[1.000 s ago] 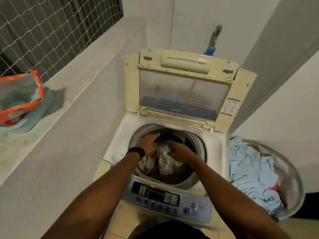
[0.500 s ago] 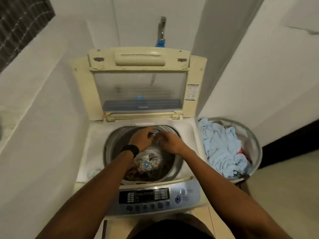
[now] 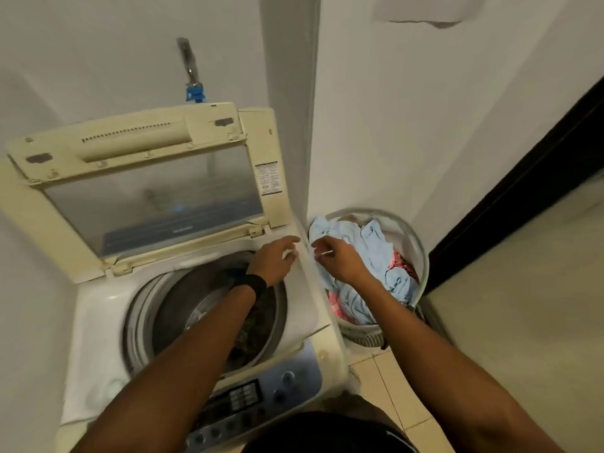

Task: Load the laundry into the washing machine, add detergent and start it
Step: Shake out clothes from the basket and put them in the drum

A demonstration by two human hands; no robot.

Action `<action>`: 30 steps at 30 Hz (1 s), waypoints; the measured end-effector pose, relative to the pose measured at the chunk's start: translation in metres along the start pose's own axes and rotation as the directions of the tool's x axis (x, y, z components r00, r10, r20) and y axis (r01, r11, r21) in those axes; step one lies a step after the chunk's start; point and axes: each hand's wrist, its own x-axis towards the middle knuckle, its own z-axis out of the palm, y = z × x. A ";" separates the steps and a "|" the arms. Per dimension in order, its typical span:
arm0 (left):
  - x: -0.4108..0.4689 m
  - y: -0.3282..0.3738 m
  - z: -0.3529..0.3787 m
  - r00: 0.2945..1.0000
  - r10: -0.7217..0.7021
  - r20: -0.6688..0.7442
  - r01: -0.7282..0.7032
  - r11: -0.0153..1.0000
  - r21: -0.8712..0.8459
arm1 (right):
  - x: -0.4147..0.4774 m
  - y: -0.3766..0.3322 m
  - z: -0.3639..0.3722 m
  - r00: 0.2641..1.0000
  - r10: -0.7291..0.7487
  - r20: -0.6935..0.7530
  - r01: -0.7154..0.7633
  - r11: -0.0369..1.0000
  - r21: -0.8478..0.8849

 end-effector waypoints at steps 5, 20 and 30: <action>0.032 0.035 0.041 0.998 0.005 0.055 -0.007 0.999 0.038 | 0.019 0.056 -0.037 0.997 0.071 -0.010 -0.071 0.997 0.000; 0.066 0.061 0.117 0.979 -0.164 0.121 0.164 0.986 0.008 | 0.044 0.161 -0.047 0.900 0.158 0.405 -0.044 0.960 -0.277; 0.056 0.065 0.131 0.905 -0.280 0.320 0.311 0.949 -0.049 | 0.050 0.159 -0.052 0.960 -0.041 0.275 0.066 0.994 -0.084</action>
